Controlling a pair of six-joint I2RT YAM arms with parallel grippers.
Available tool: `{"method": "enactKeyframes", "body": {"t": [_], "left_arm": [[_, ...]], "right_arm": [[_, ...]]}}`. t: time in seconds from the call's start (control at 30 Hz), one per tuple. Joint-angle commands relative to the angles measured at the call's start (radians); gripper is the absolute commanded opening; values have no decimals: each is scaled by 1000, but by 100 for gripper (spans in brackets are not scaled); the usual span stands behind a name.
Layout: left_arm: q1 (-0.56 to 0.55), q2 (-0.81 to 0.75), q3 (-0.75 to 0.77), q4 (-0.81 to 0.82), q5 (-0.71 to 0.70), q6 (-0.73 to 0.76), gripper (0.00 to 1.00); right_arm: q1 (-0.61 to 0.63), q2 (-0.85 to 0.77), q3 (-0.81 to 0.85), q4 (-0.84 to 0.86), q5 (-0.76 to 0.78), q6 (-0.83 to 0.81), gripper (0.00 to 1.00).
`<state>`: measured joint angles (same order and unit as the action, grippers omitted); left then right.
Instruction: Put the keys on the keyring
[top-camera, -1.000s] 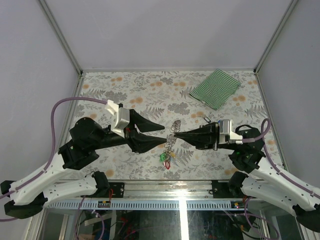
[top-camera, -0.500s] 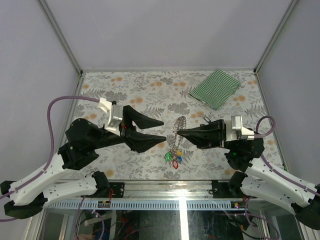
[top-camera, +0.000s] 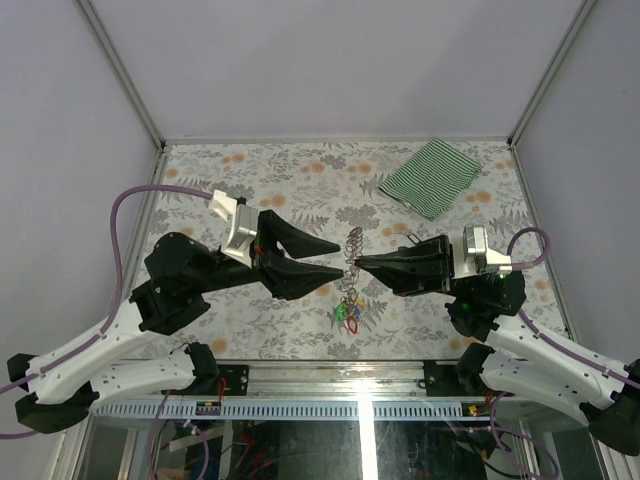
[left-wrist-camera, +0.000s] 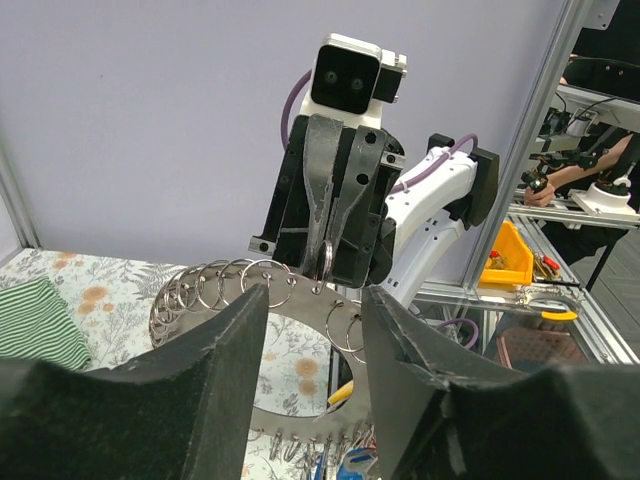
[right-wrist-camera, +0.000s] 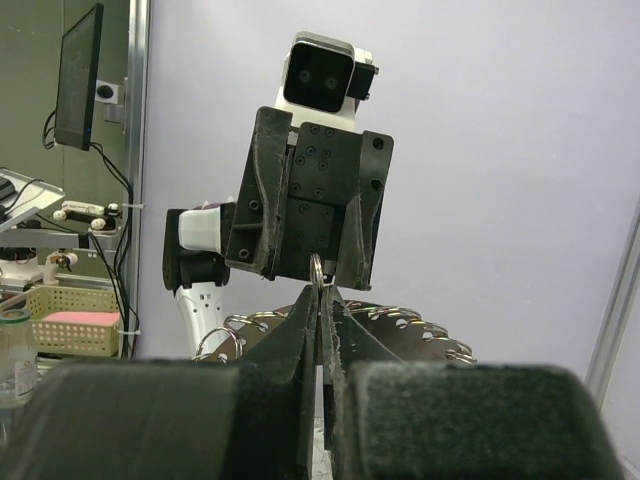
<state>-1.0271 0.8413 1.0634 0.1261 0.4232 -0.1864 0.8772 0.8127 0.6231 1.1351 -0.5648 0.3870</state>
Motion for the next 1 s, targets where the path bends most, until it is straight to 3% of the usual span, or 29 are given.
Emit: {"method": "enactKeyframes", "body": {"t": [0.0, 0.77, 0.97], "left_arm": [[-7, 7, -8, 100, 21, -11, 42], [-6, 48, -19, 129, 39, -18, 21], [-7, 50, -22, 126, 36, -21, 11]], "right_arm": [[4, -3, 16, 116, 36, 12, 0], [4, 13, 30, 97, 19, 3, 0], [4, 10, 30, 84, 12, 4, 0]]}}
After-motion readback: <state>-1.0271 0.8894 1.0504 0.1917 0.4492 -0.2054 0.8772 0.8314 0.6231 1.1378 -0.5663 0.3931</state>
